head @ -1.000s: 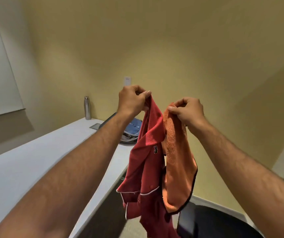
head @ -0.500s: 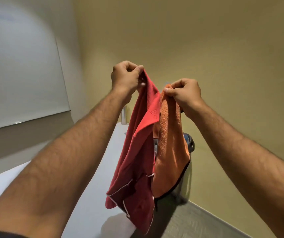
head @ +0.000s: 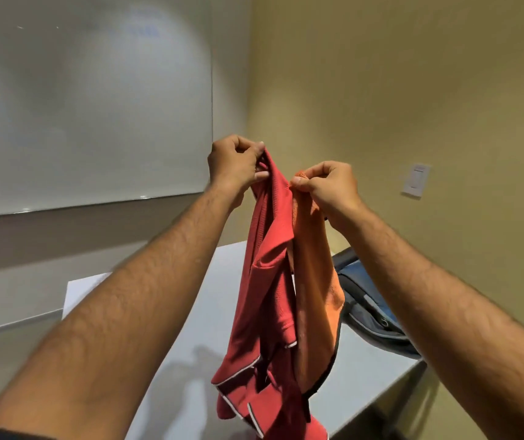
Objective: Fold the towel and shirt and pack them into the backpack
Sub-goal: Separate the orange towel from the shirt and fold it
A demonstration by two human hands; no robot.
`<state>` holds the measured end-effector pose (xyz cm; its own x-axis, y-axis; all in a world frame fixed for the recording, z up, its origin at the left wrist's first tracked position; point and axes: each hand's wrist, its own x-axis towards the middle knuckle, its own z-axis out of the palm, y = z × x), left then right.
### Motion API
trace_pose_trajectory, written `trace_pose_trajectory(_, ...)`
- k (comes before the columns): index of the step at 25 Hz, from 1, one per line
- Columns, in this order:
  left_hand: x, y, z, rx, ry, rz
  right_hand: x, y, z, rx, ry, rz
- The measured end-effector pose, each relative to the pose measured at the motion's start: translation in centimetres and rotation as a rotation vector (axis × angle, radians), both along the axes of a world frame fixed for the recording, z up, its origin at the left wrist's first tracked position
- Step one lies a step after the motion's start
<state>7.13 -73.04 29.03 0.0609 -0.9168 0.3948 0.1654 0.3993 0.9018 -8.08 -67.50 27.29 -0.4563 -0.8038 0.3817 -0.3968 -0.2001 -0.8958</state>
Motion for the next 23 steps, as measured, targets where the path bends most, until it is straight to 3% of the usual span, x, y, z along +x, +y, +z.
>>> trace_pose_trajectory(8,2.0,-8.5,-2.8,0.065,-0.040,0.154,3.0,-10.7,-2.4,0.062,-0.087,0.126)
trace_pose_trajectory(23,4.9,-19.9,2.6,-0.100,-0.041,0.320,5.5,-25.9,1.9,-0.145,-0.126,0.174)
